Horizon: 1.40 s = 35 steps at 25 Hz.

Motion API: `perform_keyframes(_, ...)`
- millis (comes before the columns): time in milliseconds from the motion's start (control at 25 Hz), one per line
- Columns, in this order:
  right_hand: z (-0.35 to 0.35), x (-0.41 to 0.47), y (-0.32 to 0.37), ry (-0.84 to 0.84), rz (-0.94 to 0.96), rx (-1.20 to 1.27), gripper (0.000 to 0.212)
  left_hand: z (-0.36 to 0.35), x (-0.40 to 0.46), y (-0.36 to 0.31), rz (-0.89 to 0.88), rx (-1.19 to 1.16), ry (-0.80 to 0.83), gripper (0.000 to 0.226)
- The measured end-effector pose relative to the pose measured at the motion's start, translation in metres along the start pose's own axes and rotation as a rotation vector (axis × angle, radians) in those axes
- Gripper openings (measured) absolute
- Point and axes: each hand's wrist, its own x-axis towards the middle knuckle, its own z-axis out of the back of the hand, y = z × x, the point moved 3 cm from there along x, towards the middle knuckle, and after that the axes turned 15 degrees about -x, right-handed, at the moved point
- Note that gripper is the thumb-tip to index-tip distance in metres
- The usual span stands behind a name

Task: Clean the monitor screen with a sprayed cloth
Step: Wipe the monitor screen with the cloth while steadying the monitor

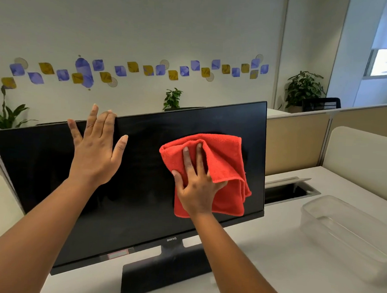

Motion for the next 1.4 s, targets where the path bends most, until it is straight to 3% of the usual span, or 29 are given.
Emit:
perform_keyframes(120, -0.008, 0.013, -0.033, 0.002, -0.046, -0.042, 0.065, 0.001, 0.0, -0.001, 0.0, -0.004, -0.009, 0.068)
perform_keyframes(280, -0.013, 0.045, -0.07, 0.073, -0.423, 0.147, 0.07, 0.001, 0.001, 0.0, -0.01, -0.015, -0.008, 0.067)
perform_keyframes(480, -0.003, 0.086, -0.049, 0.042, -0.598, 0.28, 0.076, 0.0, 0.002, 0.003, -0.004, -0.01, -0.01, 0.068)
perform_keyframes(800, 0.016, 0.083, 0.037, -0.05, -0.265, 0.166, 0.079, 0.001, 0.003, 0.0, 0.009, -0.049, -0.019, 0.076)
perform_keyframes(1000, 0.015, 0.05, 0.072, -0.122, 0.131, 0.092, 0.071, 0.003, 0.0, -0.003, -0.014, -0.037, -0.017, 0.097)
perform_keyframes(1120, 0.007, 0.025, 0.062, -0.146, 0.289, 0.063, 0.072, 0.004, -0.003, -0.006, -0.02, 0.076, -0.021, 0.095)
perform_keyframes(1280, -0.002, 0.024, 0.018, -0.141, 0.256, 0.015, 0.07, 0.003, -0.003, -0.007, -0.007, 0.146, -0.008, 0.089)
perform_keyframes(1400, -0.005, 0.043, -0.022, -0.122, 0.029, 0.039, 0.067, 0.003, -0.003, -0.005, 0.001, 0.16, -0.005, 0.082)
